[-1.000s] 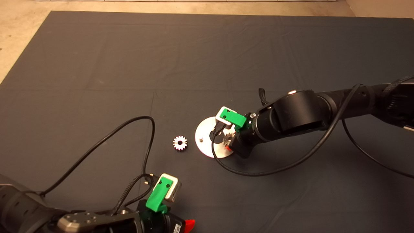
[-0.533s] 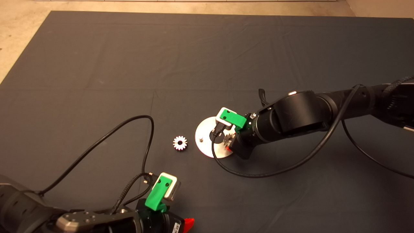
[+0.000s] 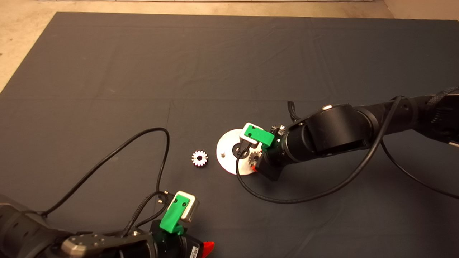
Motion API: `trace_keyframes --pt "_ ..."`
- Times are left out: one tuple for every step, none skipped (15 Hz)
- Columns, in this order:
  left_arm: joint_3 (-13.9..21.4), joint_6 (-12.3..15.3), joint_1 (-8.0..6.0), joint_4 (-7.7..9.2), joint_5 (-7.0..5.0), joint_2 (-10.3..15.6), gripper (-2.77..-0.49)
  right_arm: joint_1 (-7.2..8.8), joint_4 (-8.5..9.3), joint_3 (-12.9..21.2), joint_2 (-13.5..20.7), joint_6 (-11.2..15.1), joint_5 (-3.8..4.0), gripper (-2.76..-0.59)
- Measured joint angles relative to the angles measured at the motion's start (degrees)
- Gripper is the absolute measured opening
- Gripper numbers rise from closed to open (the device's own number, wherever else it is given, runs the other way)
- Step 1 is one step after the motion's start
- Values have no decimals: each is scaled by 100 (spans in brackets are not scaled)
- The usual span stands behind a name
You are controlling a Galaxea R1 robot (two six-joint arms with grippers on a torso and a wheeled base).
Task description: Install three planetary gears onto the carrier pins
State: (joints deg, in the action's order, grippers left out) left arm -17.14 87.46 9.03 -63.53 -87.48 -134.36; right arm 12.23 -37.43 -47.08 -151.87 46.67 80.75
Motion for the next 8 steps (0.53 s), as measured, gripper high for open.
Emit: trace_keyframes --pt "0 0 -22 2 2 7 -151 0 0 23 2 -1 4 -241" --pt "0 0 -22 0 2 18 -151 0 0 33 13 -6 6 -241" --pt "2 2 -22 2 0 29 -151 0 0 34 33 -11 28 -241" --pt "2 2 -22 2 0 29 -151 0 0 54 77 -12 28 -241" --pt "2 4 -22 3 0 32 -151 -2 0 83 116 -17 34 -241" --pt "2 2 -22 5 2 44 -151 -2 0 125 178 -34 48 -242" --pt "2 3 -22 2 2 74 -151 -18 0 149 223 -34 59 -242" --pt "5 5 -22 5 2 103 -151 -38 -2 150 230 -34 83 -242"
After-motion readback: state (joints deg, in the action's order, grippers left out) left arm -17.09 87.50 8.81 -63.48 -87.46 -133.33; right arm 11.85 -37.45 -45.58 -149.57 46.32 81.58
